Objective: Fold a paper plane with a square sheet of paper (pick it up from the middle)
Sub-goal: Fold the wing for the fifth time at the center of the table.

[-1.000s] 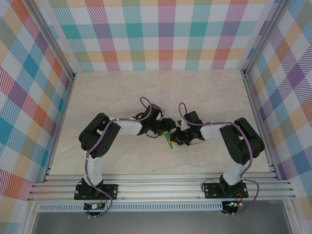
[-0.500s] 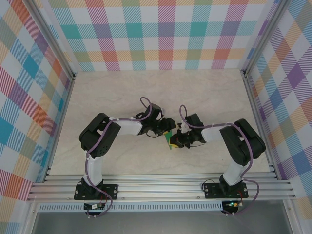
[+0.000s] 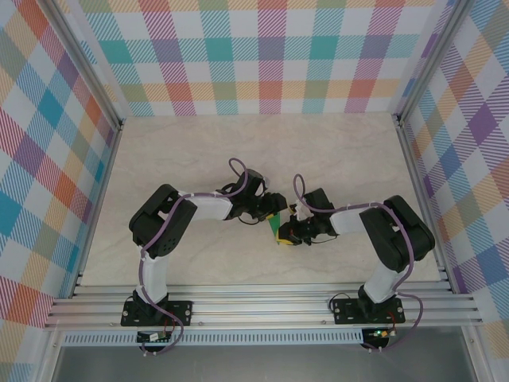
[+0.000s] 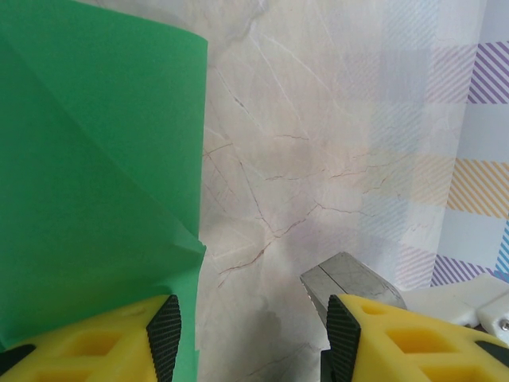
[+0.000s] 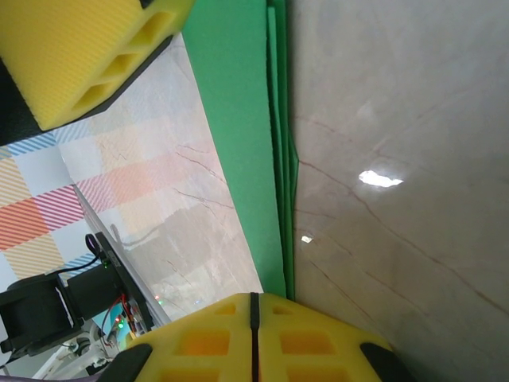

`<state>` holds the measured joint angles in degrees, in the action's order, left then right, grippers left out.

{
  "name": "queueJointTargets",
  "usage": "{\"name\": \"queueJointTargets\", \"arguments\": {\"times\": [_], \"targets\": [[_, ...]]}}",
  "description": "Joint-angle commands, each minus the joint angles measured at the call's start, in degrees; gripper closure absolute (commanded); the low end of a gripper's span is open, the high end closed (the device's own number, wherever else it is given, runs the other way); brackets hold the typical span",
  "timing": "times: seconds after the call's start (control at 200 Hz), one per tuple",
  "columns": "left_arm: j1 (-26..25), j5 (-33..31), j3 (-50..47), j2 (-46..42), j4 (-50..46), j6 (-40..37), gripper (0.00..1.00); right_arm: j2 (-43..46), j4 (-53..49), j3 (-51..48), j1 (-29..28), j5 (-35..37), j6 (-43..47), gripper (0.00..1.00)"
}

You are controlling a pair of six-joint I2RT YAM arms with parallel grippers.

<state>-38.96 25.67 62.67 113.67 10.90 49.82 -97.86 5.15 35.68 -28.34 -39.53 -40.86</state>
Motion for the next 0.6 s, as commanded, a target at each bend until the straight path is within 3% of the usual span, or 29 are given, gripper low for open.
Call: {"name": "queueJointTargets", "arguments": {"times": [0.0, 0.24, 0.595], "targets": [[-0.2, -2.4, -0.4, 3.0, -4.6, -0.8, 0.46, -0.5, -12.9, -2.5, -1.9, 0.9, 2.3, 0.92], [-0.2, -2.5, -0.3, 2.8, -4.6, -0.7, 0.45, 5.0, -21.9, 0.2, -4.5, 8.1, 3.2, 0.94], [-0.2, -2.3, -0.6, 2.5, -4.5, -0.7, 0.45, 11.0, -16.7, 7.4, -3.9, 12.2, -2.4, 0.93]]}}
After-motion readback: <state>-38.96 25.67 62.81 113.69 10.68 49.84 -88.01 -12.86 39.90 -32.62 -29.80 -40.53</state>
